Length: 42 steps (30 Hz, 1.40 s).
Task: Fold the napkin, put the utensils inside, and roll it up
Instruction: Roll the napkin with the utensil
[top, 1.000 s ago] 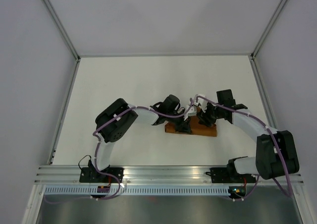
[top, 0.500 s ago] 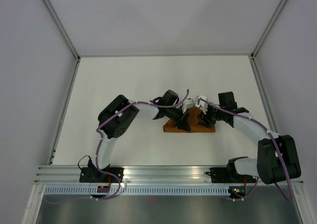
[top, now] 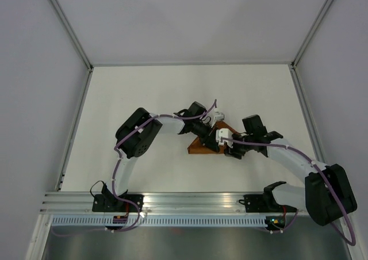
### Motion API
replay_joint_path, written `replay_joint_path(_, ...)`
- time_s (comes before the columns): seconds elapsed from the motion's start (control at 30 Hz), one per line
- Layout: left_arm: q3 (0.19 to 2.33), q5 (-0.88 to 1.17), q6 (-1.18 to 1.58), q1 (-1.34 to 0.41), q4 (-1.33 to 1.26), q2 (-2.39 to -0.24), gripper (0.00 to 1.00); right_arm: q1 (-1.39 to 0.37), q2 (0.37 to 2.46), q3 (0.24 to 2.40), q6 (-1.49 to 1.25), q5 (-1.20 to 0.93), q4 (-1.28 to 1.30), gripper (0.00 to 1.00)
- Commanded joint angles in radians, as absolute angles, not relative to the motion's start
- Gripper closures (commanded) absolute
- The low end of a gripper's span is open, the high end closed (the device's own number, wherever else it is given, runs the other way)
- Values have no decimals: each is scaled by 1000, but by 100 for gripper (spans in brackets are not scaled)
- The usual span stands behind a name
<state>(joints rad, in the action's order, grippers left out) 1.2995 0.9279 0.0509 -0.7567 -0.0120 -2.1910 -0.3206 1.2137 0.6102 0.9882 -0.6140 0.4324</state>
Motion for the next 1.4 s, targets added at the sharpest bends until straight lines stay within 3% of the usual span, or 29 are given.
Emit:
replay_joint_path(0.0, 1241, 721, 63, -742, 262, -2324, 98, -420, 1175, 548, 982, -537, 310, 44)
replay_joint_path(0.5, 1298, 762, 78, -723, 333, -2367, 98, -578, 1220, 416, 966, -319, 49, 48)
replay_joint_path(1.13, 1312, 782, 80, -716, 365, -2398, 98, -589, 1126, 400, 959, -307, 8, 44)
replay_joint_path(1.37, 1310, 784, 78, -716, 364, -2399, 98, -589, 1186, 460, 969, -321, 37, 44)
